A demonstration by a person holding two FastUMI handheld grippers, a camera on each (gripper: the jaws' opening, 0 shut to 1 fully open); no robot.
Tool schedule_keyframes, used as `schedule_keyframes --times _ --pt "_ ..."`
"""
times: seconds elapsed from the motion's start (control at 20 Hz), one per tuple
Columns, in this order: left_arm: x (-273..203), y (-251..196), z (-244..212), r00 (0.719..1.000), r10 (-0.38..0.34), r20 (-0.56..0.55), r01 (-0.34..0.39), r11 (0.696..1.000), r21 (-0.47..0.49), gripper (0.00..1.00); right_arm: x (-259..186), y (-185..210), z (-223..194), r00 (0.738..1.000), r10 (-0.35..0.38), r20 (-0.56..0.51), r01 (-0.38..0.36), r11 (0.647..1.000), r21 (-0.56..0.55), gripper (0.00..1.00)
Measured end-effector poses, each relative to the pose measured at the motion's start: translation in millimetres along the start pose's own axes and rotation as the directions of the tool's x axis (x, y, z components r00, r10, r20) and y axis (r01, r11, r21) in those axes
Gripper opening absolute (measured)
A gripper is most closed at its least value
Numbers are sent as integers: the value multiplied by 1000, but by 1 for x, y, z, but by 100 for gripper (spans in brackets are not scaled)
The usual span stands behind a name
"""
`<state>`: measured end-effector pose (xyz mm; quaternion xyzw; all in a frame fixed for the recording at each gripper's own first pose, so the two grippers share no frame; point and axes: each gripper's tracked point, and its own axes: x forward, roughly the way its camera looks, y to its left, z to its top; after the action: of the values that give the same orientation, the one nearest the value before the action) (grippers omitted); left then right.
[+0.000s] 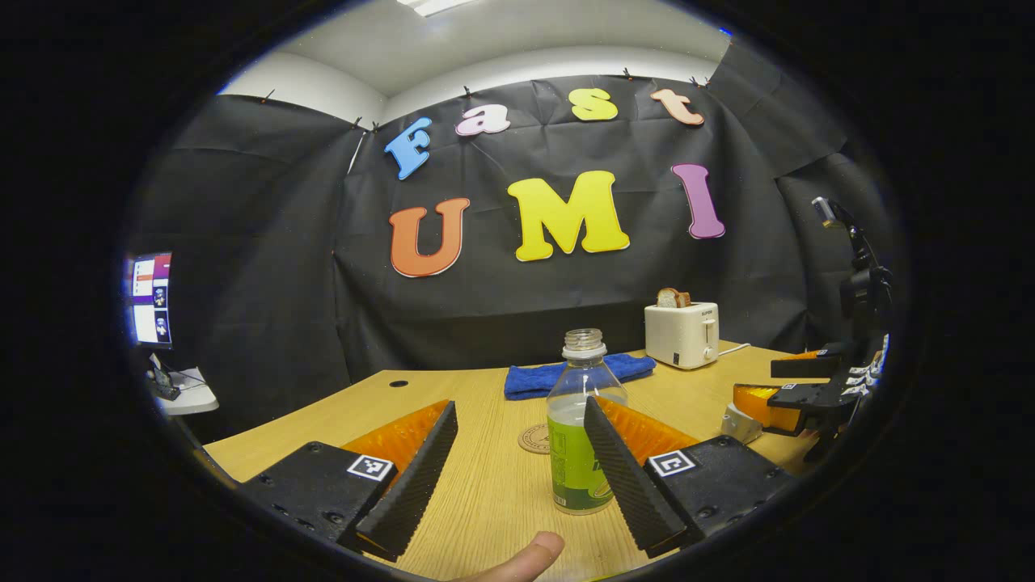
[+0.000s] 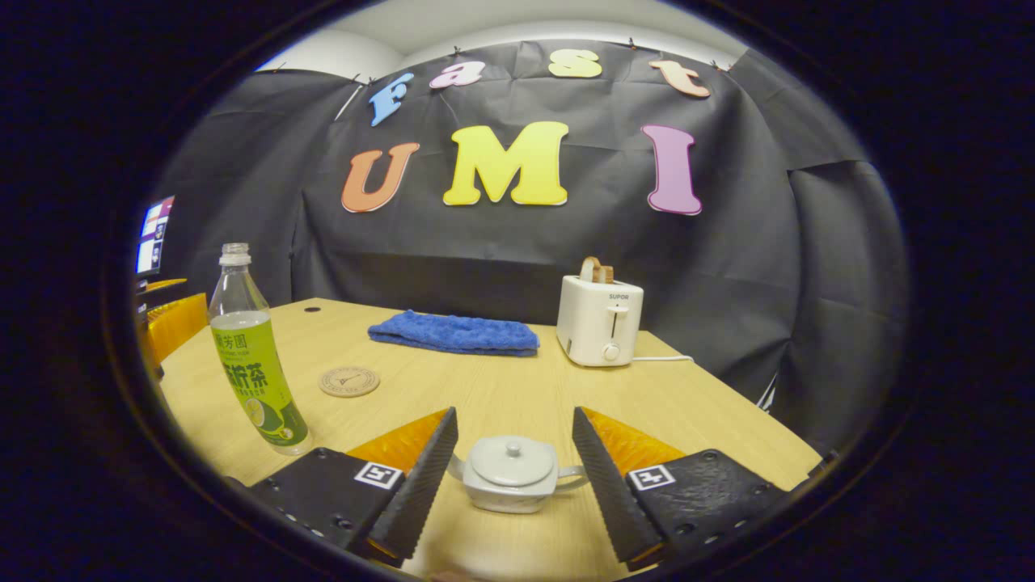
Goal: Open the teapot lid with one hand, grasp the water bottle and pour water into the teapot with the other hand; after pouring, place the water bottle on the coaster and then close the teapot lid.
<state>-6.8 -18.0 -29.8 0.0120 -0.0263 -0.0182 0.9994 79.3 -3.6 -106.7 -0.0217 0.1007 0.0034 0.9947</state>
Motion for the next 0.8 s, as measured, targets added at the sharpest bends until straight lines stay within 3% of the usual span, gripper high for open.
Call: schedule_keyframes --times 0.05,0.15,0.45,0.55,0.6,0.65,0.8 --pt "0 -1 0 1000 -3 0 3 1000 -6 99 2 -2 -4 1000 2 -15 -2 999 40 70" --pt "1 -1 1 1000 -6 1 6 1000 -16 98 6 1 -6 999 34 -27 -31 993 117 54" --pt "0 -4 0 1000 -8 11 8 1000 4 98 5 11 -5 999 34 33 -32 996 -86 51" --pt "0 -5 1 1000 -10 12 10 1000 7 98 7 5 -4 1000 7 28 -4 995 -103 16" --pt "0 -6 0 1000 -13 11 13 1000 5 98 8 4 -5 1000 8 8 -8 996 -88 20" --pt "-2 -6 1 1000 -14 13 14 1000 1 98 8 4 -4 1000 16 -1 -16 998 -56 15" --pt "-3 -3 3 1000 -14 15 14 1000 -18 98 12 1 -6 999 40 -8 -40 999 31 15"
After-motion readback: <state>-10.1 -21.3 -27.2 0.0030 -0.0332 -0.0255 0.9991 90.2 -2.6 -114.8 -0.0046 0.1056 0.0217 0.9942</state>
